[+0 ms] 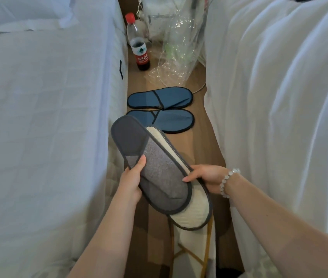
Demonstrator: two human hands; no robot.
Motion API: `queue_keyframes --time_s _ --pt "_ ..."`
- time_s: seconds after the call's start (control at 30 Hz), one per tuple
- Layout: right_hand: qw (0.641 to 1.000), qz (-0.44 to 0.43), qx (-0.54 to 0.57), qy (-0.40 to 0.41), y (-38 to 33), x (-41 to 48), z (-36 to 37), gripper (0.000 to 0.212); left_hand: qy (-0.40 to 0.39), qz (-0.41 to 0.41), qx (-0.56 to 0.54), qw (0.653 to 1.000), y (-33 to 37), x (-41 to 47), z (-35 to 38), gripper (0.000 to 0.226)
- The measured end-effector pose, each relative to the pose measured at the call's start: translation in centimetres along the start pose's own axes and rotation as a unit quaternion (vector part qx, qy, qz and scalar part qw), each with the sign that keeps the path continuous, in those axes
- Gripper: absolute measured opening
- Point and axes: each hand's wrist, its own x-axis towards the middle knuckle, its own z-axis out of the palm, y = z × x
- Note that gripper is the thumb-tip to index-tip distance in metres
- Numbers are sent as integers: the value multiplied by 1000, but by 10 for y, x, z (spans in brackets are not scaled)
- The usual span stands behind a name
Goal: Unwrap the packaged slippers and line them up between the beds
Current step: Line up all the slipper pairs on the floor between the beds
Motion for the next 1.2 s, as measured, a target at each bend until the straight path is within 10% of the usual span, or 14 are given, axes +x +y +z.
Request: queue_keyframes --time_s 0.27,0.47,0.8,1.2 --pt "996 -77 53 18 -23 -15 -29 48 -19 -34 -152 988 3 2 34 41" --pt "948 -161 197 191 -36 -21 -49 24 4 -63 -213 975 -2 23 56 39" --pt "826 -271 -217 444 -52 5 -27 38 122 -126 -121 977 -23 81 55 51" --pt "862 -190 -242 403 2 27 -9 42 124 -123 -71 982 -26 145 62 38"
